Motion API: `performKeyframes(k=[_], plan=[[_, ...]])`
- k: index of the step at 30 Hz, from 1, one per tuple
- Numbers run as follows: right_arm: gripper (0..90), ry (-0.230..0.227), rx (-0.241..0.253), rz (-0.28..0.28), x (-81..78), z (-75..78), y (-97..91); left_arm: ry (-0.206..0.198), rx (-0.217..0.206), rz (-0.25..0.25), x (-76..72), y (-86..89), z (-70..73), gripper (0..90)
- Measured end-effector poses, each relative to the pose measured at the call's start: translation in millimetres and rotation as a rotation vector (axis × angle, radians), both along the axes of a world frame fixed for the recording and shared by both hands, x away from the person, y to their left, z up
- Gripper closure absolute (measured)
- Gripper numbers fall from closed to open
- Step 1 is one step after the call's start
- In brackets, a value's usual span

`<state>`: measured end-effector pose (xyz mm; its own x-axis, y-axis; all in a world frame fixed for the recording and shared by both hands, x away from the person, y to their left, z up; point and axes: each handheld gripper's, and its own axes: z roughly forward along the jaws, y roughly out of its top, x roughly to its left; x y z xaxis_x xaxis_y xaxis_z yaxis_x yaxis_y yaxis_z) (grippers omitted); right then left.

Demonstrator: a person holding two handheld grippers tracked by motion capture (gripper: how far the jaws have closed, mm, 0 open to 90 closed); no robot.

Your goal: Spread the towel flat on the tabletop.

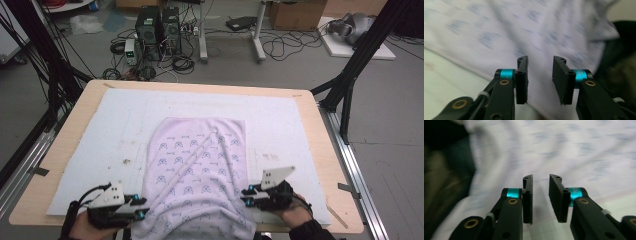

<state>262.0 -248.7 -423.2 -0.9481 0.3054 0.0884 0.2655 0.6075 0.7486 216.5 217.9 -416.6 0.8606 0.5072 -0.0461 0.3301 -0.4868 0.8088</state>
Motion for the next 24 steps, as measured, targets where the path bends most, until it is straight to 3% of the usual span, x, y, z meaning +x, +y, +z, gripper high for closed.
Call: performKeyframes(k=[1,4,6,8,12,15,16,19,20,21,23,24], plan=[[67.7,-0.008,0.017,-0.037,13.3,1.2,-0.7,-0.011,-0.002,0.041,12.6,0.7,3.2,62.8],[64.2,-0.034,-0.004,-0.120,54.0,7.8,-0.7,-0.033,-0.008,0.126,55.1,1.0,8.3,63.6],[62.0,-0.039,0.010,-0.164,82.2,11.3,-0.6,-0.007,-0.011,0.159,87.7,-1.1,7.7,65.7],[58.9,-0.057,0.009,-0.212,108.9,11.2,-0.3,-0.040,0.035,0.223,117.2,-3.8,3.9,66.7],[58.5,-0.046,0.011,-0.280,151.6,0.7,3.7,0.008,0.036,0.358,167.7,-4.4,-9.3,65.1],[58.2,-0.004,-0.032,-0.312,166.2,-14.4,10.2,0.045,0.080,0.438,189.9,-8.9,-17.4,51.3],[58.7,0.000,-0.040,-0.308,168.1,-18.1,12.3,0.071,0.090,0.441,195.0,-9.9,-19.4,54.7],[57.4,0.018,-0.024,-0.323,169.2,-21.0,13.1,0.075,0.068,0.419,196.1,-13.5,-20.4,82.6],[56.2,0.015,-0.030,-0.311,168.5,-20.9,12.8,0.065,0.059,0.404,192.6,-17.3,-17.5,86.4],[55.9,0.017,-0.035,-0.307,167.4,-20.0,12.4,0.053,0.033,0.350,186.5,-23.2,-12.9,86.6],[55.6,0.017,-0.041,-0.293,163.6,-16.1,10.9,0.050,-0.023,0.119,166.6,-40.5,-0.5,82.4],[55.4,0.015,-0.042,-0.284,161.1,-14.1,10.1,0.029,0.001,0.052,154.9,-50.5,5.0,73.6]])
